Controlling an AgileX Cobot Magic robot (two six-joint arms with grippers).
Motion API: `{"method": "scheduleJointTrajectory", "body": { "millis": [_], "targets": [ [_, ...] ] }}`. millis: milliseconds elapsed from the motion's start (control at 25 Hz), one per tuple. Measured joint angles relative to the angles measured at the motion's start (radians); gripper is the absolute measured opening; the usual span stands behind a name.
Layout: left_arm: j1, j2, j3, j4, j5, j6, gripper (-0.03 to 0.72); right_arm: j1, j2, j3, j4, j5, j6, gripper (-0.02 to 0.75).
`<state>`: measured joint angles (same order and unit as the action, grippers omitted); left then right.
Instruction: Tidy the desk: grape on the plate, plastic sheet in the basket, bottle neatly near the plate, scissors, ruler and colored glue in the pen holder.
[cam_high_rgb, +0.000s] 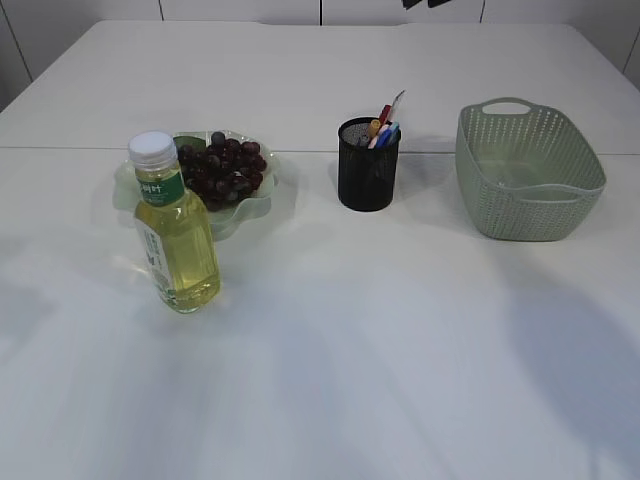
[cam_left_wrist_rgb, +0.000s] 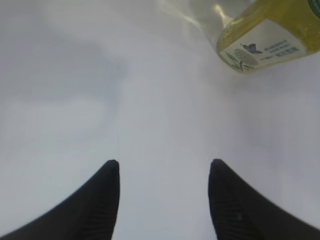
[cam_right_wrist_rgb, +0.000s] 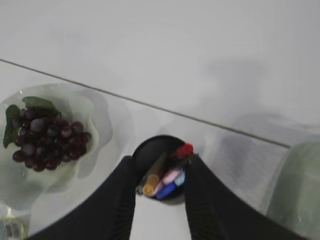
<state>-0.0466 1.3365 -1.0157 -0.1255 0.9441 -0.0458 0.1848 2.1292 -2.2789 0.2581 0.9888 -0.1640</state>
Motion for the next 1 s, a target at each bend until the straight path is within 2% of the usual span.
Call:
{"method": "scheduleJointTrajectory", "body": {
  "millis": [200, 440, 560, 840, 1000],
  "targets": [
    [0.000, 0.000, 0.000, 0.000, 0.009, 0.000, 0.415, 0.000, -0.079, -0.002, -0.142, 0.230, 0.142, 0.282],
    [0.000, 0.000, 0.000, 0.000, 0.019, 0.000, 0.415, 0.002, -0.136, 0.034, -0.240, 0.262, 0.215, 0.283],
    [0.000, 0.000, 0.000, 0.000, 0.023, 0.000, 0.415, 0.002, -0.191, 0.140, -0.276, 0.262, 0.219, 0.283],
    [0.000, 0.000, 0.000, 0.000, 0.036, 0.000, 0.415, 0.003, -0.369, 0.521, -0.389, 0.262, 0.213, 0.283],
    [0.000, 0.000, 0.000, 0.000, 0.037, 0.000, 0.415, 0.003, -0.480, 0.718, -0.408, 0.260, 0.208, 0.283]
  ]
}}
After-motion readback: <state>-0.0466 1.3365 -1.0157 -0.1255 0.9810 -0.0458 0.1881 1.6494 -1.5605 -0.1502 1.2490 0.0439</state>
